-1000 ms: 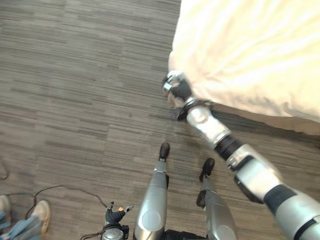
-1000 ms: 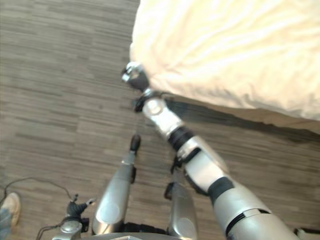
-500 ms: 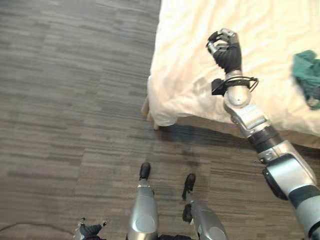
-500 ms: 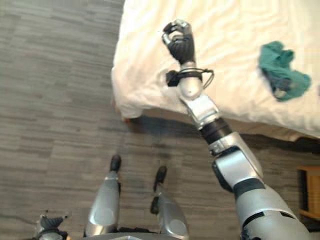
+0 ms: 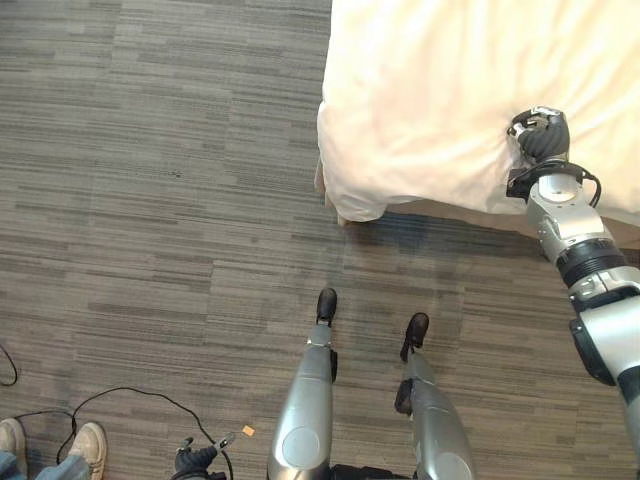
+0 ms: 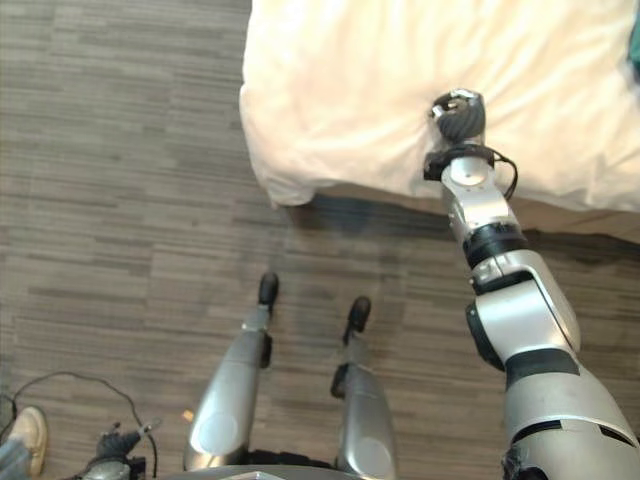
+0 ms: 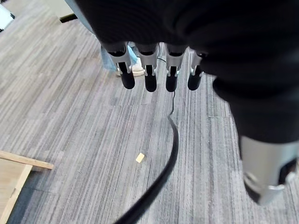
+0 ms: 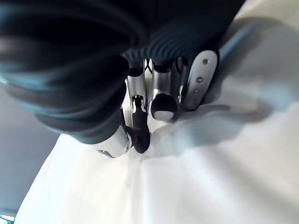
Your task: Tidy up the quilt and then pick up the clothes from the bed and put them into the laundry hamper.
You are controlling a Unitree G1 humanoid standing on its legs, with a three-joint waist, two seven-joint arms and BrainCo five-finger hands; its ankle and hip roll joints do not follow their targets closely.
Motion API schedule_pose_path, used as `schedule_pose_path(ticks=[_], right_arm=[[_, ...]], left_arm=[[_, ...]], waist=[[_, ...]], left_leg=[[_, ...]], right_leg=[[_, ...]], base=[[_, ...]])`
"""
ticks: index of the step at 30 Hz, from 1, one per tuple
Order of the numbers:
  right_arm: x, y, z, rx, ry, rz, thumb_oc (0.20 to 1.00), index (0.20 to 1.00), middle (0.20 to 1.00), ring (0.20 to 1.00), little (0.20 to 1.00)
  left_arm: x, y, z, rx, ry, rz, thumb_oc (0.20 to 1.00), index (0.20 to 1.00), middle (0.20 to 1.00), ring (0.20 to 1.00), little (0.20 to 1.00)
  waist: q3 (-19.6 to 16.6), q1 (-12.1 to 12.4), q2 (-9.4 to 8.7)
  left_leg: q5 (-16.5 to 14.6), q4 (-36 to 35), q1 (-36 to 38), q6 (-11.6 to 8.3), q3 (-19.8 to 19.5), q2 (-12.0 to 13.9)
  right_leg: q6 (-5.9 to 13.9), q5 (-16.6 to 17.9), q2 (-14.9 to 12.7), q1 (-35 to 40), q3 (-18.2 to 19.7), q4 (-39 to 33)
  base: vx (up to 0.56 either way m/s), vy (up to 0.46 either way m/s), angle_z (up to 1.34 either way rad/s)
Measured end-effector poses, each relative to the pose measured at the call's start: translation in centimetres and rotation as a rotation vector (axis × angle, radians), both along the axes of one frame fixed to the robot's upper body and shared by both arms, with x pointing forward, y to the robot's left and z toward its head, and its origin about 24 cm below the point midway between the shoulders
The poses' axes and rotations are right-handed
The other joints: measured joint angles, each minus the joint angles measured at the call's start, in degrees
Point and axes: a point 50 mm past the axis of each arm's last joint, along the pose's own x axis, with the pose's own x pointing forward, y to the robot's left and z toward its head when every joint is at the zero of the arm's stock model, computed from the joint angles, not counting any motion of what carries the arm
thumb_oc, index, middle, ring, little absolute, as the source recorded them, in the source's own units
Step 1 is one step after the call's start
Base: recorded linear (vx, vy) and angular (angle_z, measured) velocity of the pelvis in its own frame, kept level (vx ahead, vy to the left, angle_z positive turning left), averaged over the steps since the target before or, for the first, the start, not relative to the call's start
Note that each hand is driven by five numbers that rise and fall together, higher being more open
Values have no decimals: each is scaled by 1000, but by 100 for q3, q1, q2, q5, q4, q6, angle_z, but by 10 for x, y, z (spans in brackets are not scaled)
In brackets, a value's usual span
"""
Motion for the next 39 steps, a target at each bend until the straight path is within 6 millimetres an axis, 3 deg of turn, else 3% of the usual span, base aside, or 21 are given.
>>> schedule_pose_path(ticks=[3,6,7,9,10,11,12,15,23,26,27,28,29,30,31,33,34,35,37,38,39], right_arm=[[-13,-5,-51,192,54,9,200,200,200,200,200],[-53,-5,-160,338,298,-32,200,200,200,200,200],[-95,-1,-230,387,528,-85,200,200,200,200,200],[-173,19,-308,461,820,-144,200,200,200,200,200],[-233,34,-346,486,1015,-175,200,200,200,200,200],[-270,40,-362,499,1121,-198,580,580,580,580,580],[-287,42,-368,488,1177,-198,1000,1000,1000,1000,1000],[-333,37,-377,388,1331,-227,1000,1000,1000,1000,1000],[-358,36,-382,325,1478,-243,1000,1000,1000,1000,1000],[-353,30,-378,348,1419,-236,1000,1000,1000,1000,1000],[-343,30,-375,358,1378,-211,1000,1000,1000,1000,1000],[-345,33,-376,358,1384,-201,1000,1000,1000,1000,1000],[-347,46,-379,361,1418,-163,1000,1000,1000,1000,1000],[-341,44,-379,347,1416,-157,1000,1000,1000,1000,1000],[-336,33,-377,327,1408,-175,1000,1000,1000,1000,1000],[-356,23,-379,341,1476,-207,1000,1000,1000,1000,1000],[-374,17,-379,348,1532,-237,1000,1000,1000,1000,1000],[-393,9,-379,371,1572,-272,1000,1000,1000,1000,1000],[-399,3,-378,416,1568,-291,1000,1000,1000,1000,1000],[-408,-11,-374,404,1588,-309,1000,1000,1000,1000,1000],[-405,-17,-372,401,1573,-312,1000,1000,1000,1000,1000]], left_arm=[[1,-4,-2,19,36,8,1000,1000,1000,1000,1000],[-6,-4,-4,103,133,-28,1000,1000,1000,1000,1000],[-7,-4,-4,151,166,-61,1000,1000,1000,1000,1000],[-4,-9,-4,215,206,-118,1000,1000,1000,1000,1000],[2,-19,-6,247,229,-155,1000,1000,1000,1000,1000],[-2,-23,-8,271,279,-159,1000,1000,1000,1000,1000],[-2,-27,-9,275,282,-168,1000,1000,1000,1000,1000],[-5,-33,-11,309,338,-185,1000,1000,1000,1000,1000],[-36,-47,-21,264,466,-355,1000,1000,1000,1000,1000],[-47,-49,-23,256,529,-424,1000,1000,1000,1000,1000],[-53,-51,-23,254,534,-445,1000,1000,1000,1000,1000],[-57,-51,-23,250,544,-440,1000,1000,1000,1000,1000],[-67,-43,-21,255,548,-406,1000,1000,1000,1000,1000],[-76,-45,-22,246,560,-401,1000,1000,1000,1000,1000],[-85,-56,-25,201,590,-389,1000,1000,1000,1000,1000],[-80,-52,-26,182,612,-360,1000,1000,1000,1000,1000],[-76,-50,-25,190,605,-363,1000,1000,1000,1000,1000],[-59,-48,-24,205,573,-386,1000,1000,1000,1000,1000],[-44,-44,-22,229,567,-429,1000,1000,1000,1000,1000],[-10,-61,-20,214,471,-449,1000,1000,1000,1000,1000],[-6,-66,-20,216,455,-449,1000,1000,1000,1000,1000]], waist=[[-5,-32,-257],[-158,-33,-548],[-237,-67,-655],[-268,-229,-686],[-309,-437,-664],[-392,-586,-568],[-493,-708,-528],[-1105,-1079,-305],[-2257,-1523,34],[-2248,-1843,-57],[-2225,-2107,60],[-2236,-2219,49],[-2265,-2153,-249],[-2244,-1970,-107],[-2226,-1912,297],[-2130,-2236,335],[-2130,-2229,336],[-2073,-2273,380],[-1975,-2448,327],[-1916,-2624,479],[-1854,-2588,572]], left_leg=[[37,-175,284,9,98,-35],[0,-335,677,32,144,-26],[-45,-360,799,43,182,-40],[-73,-360,998,111,208,-80],[-145,-361,1201,139,293,-114],[-195,-368,1395,173,356,-120],[-219,-374,1418,178,382,-125],[-352,-456,1779,208,571,-170],[-249,-1139,2692,249,915,-171],[-255,-1110,2953,112,1702,-74],[-334,-1108,3075,124,2530,164],[-303,-1090,3175,18,2875,231],[-728,-623,3325,-757,3498,206],[-827,-392,3354,-236,3451,254],[-1258,-440,3394,-75,3724,569],[-1304,-211,3566,-148,4437,664],[-1290,-200,3705,-174,4509,681],[-1373,-109,3803,-51,4068,813],[-1369,281,3706,2,3500,1008],[-1246,380,3641,-107,3058,1031],[-1069,610,3557,-95,2816,1052]], right_leg=[[-3,-3,-35,163,62,0],[-14,-109,-67,468,76,3],[-8,-154,-75,566,105,9],[38,-142,-90,762,117,34],[40,-143,-121,909,205,22],[57,-156,-148,1072,256,6],[86,-177,-165,1119,283,5],[140,-328,-226,1308,429,-3],[240,-436,-263,1628,739,9],[264,-460,-245,1434,870,-33],[272,-492,-210,1130,361,149],[226,-537,-167,1032,97,307],[-222,-810,-273,777,-407,453],[-376,-1017,-228,586,-813,448],[-241,-1135,-35,314,-1331,701],[-144,-1137,-415,-90,-1652,2031],[-138,-1137,-446,-27,-1593,2281],[-237,-1285,-172,-14,-1298,2521],[-404,-1423,25,70,-861,2508],[-456,-1459,219,233,-754,2271],[-496,-1466,365,361,-553,2130]], base=[[4,29,-4],[3,13,-1],[3,53,-6],[15,117,-13],[32,208,-36],[36,261,-38],[2,243,-39],[-16,189,-21],[53,9,-24],[-79,-126,-153],[-48,-202,-234],[4,-229,-290],[133,-268,-299],[103,-268,-407],[103,-211,-367],[150,-238,-218],[246,-307,-166],[217,-229,-126],[291,-122,-51],[322,-111,-16],[144,-115,-30]])
